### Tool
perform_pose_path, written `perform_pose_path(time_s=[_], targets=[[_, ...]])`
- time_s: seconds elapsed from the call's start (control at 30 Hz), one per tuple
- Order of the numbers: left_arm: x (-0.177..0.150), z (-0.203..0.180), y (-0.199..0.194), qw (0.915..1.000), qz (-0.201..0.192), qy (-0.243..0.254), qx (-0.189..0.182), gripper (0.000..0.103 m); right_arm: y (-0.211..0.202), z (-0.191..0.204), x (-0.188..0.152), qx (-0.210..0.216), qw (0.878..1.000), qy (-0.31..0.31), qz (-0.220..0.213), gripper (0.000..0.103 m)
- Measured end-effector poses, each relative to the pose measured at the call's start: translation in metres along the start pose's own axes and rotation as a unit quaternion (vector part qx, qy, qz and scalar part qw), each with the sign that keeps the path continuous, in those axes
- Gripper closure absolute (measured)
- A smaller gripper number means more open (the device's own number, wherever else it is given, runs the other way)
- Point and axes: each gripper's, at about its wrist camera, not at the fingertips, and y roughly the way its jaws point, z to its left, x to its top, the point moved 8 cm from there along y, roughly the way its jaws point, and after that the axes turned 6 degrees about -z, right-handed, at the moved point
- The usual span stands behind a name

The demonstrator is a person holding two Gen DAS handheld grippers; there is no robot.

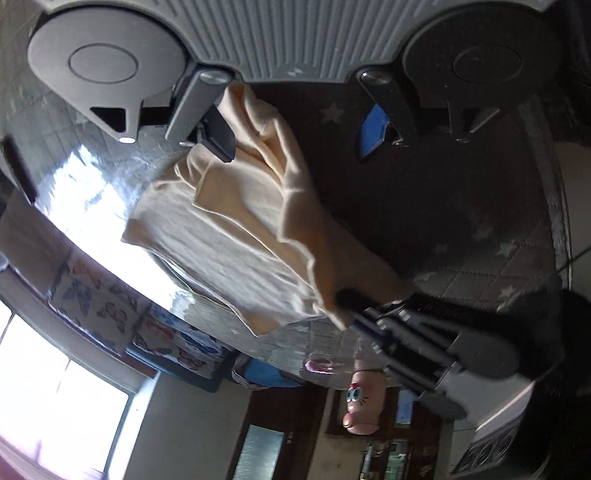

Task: Fold clothes
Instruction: 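Grasp the hem edge with both grippers, then lift the hem with both grippers and fold it toward the collar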

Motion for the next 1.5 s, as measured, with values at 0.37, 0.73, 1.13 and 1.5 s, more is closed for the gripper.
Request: perform_pose_path(time_s=[0.37, 0.73, 1.13, 1.5], targets=[[-0.019, -0.005, -0.008, 0.9997, 0.02, 0.005, -0.009, 0.076, 0.032, -0.028, 0.011, 0.0, 0.998, 0.059, 0.0, 0.089], [-0.062, -0.015, -0.019, 0.9953, 0.047, 0.083, 0.017, 0.058, 0.026, -0.043, 0.028, -0.01, 0.994, 0.105, -0.015, 0.094], [-0.036, -0.014, -0.063, 0.998, 0.009, 0.062, 0.007, 0.096, -0.012, -0.032, 0.029, -0.018, 0.992, 0.116, -0.043, 0.096], [-0.02, -0.048, -0.168, 0.9993, -0.001, 0.011, -0.036, 0.096, -0.112, 0.03, 0.019, 0.048, 0.993, 0.102, -0.042, 0.096]])
